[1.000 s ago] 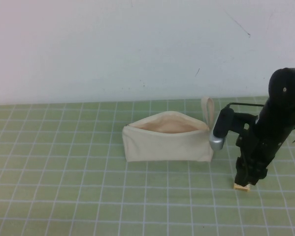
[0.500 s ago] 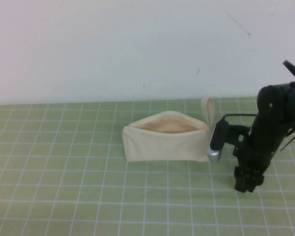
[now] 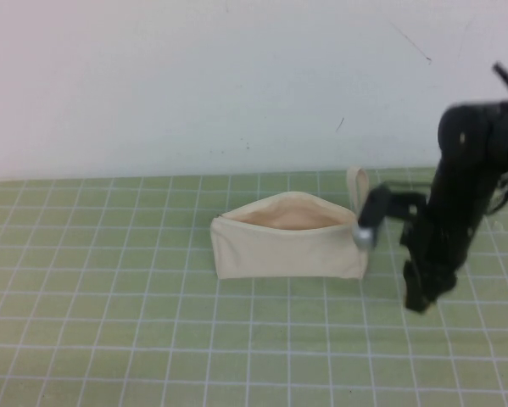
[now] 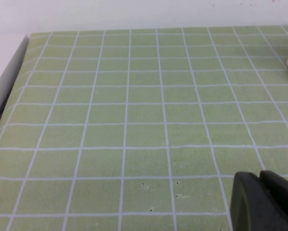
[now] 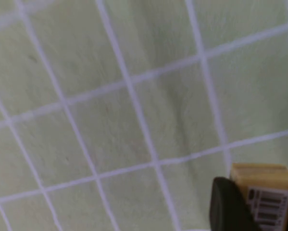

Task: Put eraser into pencil case
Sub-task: Pick up the eraser from the table, then place the eraser on the pencil case

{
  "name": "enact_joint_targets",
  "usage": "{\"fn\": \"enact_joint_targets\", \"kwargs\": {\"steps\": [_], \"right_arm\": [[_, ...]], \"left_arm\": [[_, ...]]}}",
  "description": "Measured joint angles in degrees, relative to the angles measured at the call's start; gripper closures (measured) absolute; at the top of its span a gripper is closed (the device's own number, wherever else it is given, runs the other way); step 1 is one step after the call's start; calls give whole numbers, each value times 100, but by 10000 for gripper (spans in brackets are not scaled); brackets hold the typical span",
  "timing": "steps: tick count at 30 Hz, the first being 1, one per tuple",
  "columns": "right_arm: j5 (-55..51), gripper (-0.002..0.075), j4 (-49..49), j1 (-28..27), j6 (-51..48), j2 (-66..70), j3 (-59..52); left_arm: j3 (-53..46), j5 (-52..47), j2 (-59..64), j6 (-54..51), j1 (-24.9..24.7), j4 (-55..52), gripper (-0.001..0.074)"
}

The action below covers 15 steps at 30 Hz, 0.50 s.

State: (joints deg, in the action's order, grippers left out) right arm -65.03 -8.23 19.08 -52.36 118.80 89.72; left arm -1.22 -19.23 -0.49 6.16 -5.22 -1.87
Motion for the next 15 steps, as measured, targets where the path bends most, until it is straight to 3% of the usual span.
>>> {"fn": "enact_joint_targets", "kwargs": {"steps": [8, 15], "right_arm": [[-431, 516, -977, 156, 566, 0, 2283], [68, 516, -1713, 476, 264, 83, 2956]], "left_arm": [[0, 0, 0, 0, 0, 0, 736], [0, 0, 0, 0, 0, 0, 736]]}}
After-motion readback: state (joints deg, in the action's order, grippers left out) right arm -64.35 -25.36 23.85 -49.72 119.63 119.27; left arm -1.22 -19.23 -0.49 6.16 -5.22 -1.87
